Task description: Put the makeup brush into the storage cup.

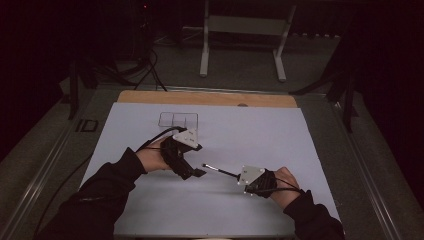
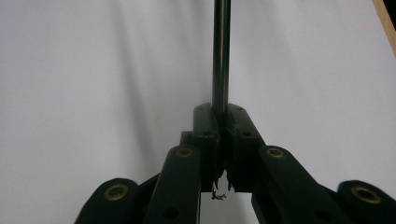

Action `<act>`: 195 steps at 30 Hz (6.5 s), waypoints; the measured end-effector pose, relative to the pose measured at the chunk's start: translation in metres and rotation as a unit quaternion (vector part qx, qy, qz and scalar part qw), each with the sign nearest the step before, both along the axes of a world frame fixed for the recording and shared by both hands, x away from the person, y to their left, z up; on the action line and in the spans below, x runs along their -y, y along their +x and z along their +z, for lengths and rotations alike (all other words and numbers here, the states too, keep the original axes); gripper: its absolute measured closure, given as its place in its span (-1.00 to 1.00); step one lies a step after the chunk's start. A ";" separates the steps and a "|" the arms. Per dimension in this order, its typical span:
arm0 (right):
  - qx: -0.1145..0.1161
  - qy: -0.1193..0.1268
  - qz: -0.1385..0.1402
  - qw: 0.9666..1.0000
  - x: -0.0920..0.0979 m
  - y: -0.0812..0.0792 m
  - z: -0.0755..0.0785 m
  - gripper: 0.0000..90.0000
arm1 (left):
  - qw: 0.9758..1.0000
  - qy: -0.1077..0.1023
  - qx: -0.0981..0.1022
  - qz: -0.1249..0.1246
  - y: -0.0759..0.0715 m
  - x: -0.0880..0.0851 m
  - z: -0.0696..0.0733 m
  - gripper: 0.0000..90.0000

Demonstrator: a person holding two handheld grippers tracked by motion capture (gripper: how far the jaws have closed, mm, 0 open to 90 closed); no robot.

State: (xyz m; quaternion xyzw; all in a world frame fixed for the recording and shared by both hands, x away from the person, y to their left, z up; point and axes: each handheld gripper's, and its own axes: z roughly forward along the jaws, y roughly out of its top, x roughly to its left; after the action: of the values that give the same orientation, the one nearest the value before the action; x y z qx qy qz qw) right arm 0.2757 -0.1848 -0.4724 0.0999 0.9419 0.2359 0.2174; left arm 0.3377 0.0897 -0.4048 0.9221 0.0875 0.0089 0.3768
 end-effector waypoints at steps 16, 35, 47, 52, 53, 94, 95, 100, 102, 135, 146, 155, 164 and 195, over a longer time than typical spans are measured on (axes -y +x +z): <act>-0.023 0.084 -0.028 0.996 0.018 -0.004 0.018 0.87 | 0.991 -0.083 0.063 0.086 -0.022 -0.025 -0.010 -0.79; -0.079 0.263 -0.087 0.958 0.034 0.001 0.024 0.87 | 0.980 -0.138 0.032 0.141 -0.037 -0.021 -0.033 -0.79; -0.113 0.342 -0.136 0.923 0.044 0.008 0.011 0.86 | 0.969 -0.164 0.027 0.183 -0.034 -0.003 -0.026 -0.81; -0.123 0.362 -0.146 0.913 0.048 0.011 0.004 0.86 | 0.967 -0.174 0.030 0.182 -0.033 0.003 -0.025 -0.81; -0.123 0.362 -0.146 0.913 0.048 0.011 0.004 0.86 | 0.968 -0.174 0.029 0.180 -0.033 0.005 -0.024 -0.81; -0.085 0.339 -0.143 0.926 0.044 0.009 0.000 0.86 | 0.900 -0.282 -0.109 0.312 -0.003 0.069 -0.014 -0.01; -0.085 0.339 -0.142 0.926 0.044 0.009 0.000 0.87 | 0.898 -0.285 -0.114 0.315 -0.002 0.070 -0.015 0.09; -0.085 0.339 -0.142 0.926 0.045 0.009 0.000 0.86 | 0.895 -0.284 -0.131 0.318 -0.001 0.075 -0.017 0.40; -0.089 0.338 -0.140 0.926 0.044 0.009 0.000 0.86 | 0.891 -0.287 -0.136 0.323 0.000 0.076 -0.018 0.50; -0.060 0.343 -0.119 0.930 0.033 0.003 -0.002 -0.69 | 0.927 -0.268 -0.030 0.262 -0.017 0.073 0.012 0.90; -0.041 0.345 -0.099 0.932 0.036 0.002 -0.003 -0.69 | 0.926 -0.258 0.008 0.276 -0.020 0.052 0.026 0.90; -0.040 0.360 -0.098 0.927 0.040 0.002 -0.001 -0.69 | 0.922 -0.244 0.051 0.297 -0.016 0.024 0.045 0.90; -0.035 0.356 -0.102 0.928 0.040 0.002 -0.001 -0.69 | 0.912 -0.244 0.067 0.322 -0.009 -0.004 0.057 0.90; -0.053 0.366 -0.105 0.923 0.041 0.003 -0.002 -0.69 | 0.888 -0.215 0.143 0.381 0.051 -0.055 0.083 0.90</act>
State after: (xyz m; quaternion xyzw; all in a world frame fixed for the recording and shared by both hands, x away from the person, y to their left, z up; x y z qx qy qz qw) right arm 0.2785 -0.2257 -0.4739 0.2830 0.7841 0.5345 0.1389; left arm 0.3891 0.1444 -0.3215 0.7027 0.3772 0.2644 0.5422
